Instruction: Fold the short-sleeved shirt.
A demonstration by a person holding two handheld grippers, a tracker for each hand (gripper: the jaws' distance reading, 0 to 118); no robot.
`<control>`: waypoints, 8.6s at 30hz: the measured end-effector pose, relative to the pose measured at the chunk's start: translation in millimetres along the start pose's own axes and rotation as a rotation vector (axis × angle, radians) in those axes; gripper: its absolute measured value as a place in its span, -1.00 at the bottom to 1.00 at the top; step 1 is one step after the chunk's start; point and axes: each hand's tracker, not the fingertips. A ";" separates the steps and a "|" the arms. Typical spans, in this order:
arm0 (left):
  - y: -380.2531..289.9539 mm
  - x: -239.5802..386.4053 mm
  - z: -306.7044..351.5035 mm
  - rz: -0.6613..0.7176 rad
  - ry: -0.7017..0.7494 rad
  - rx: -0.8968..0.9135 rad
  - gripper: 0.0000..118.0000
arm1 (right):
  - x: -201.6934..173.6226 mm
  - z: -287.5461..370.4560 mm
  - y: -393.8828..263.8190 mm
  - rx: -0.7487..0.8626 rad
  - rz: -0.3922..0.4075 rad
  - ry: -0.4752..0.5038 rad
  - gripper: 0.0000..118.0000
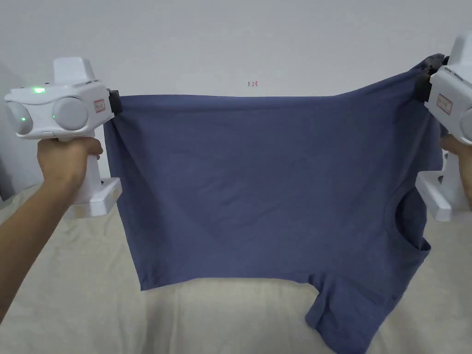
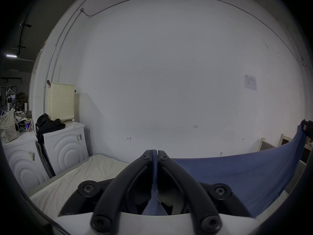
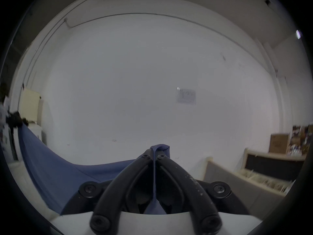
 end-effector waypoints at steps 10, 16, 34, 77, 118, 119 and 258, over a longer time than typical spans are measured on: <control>-167.9 3.9 -33.4 -0.077 -0.010 -0.284 -0.92 | 10.2 -19.2 -163.0 -0.317 -0.074 0.038 -0.94; -273.6 -21.3 -4.9 -0.073 -0.026 -0.452 -0.92 | 15.0 32.8 -255.4 -0.490 -0.114 0.066 -0.94; -431.1 -89.9 235.4 -0.041 0.021 -0.823 -0.92 | 31.2 320.5 -387.9 -0.861 -0.275 0.078 -0.94; -278.0 0.4 301.2 0.027 -0.095 -0.178 -1.00 | -51.7 339.1 -201.0 -0.286 0.003 -0.025 -0.98; -419.5 -77.0 316.0 0.086 -0.046 -0.807 -0.92 | 6.3 375.9 -328.2 -0.968 -0.116 -0.100 0.70; -412.8 -73.6 316.7 0.083 -0.051 -0.803 -0.92 | 3.2 377.0 -328.2 -0.990 -0.112 -0.078 0.71; -459.3 -117.5 312.2 0.094 0.040 -0.976 -0.87 | 11.2 378.1 -411.5 -1.045 -0.186 -0.075 -0.78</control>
